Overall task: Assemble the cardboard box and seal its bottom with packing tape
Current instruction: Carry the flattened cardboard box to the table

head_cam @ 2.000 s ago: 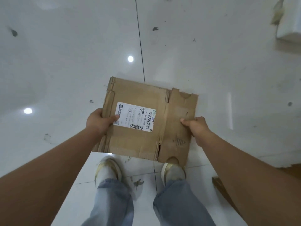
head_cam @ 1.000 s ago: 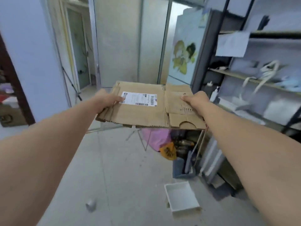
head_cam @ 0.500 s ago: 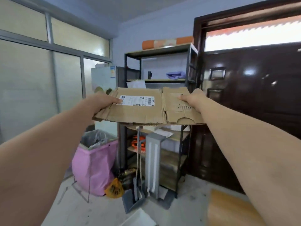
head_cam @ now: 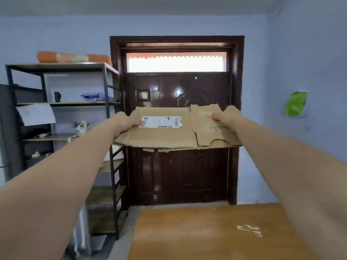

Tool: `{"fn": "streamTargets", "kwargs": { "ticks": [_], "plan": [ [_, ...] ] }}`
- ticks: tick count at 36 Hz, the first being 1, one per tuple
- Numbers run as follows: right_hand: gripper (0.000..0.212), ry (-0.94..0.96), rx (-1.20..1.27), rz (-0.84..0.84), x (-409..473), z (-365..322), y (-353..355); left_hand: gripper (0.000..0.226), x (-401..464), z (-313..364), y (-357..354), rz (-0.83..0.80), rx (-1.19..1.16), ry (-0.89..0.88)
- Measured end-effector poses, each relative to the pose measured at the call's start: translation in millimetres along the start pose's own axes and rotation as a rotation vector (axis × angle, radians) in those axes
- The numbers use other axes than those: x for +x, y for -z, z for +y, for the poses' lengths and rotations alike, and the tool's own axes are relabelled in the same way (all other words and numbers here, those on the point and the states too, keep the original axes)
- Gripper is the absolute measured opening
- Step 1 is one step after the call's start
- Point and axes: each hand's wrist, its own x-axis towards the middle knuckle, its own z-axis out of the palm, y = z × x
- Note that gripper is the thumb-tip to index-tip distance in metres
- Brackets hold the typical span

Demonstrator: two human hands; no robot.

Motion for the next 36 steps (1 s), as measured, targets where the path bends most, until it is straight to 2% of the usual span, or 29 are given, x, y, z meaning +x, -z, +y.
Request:
{"fn": "streamTargets", "kwargs": {
  "ticks": [9, 14, 23, 25, 32, 36],
  "plan": [
    [0.066, -0.117, -0.088, 0.172, 1.1, 114.2, 169.8, 0.068, -31.1, 98.1, -173.5, -0.198, -0.022, -0.097],
    [0.053, -0.164, -0.138, 0.273, -4.3, 171.2, 246.4, 0.045, -44.2, 152.4, -257.6, -0.272, -0.027, -0.159],
    [0.043, -0.307, -0.267, 0.412, 7.9, 287.1, 382.9, 0.038, -67.2, 240.3, -433.4, -0.467, -0.049, -0.245],
    [0.044, -0.325, -0.303, 0.434, 17.1, 311.1, 411.8, 0.042, -65.1, 259.8, -474.1, -0.516, -0.05, -0.262],
    [0.043, -0.41, -0.326, 0.511, 57.3, 384.9, 510.0, 0.084, -60.2, 333.6, -610.1, -0.621, -0.096, -0.322],
    [0.042, -0.442, -0.344, 0.558, 74.6, 424.6, 563.5, 0.071, -71.3, 372.0, -674.6, -0.679, -0.095, -0.318]
  ]
}}
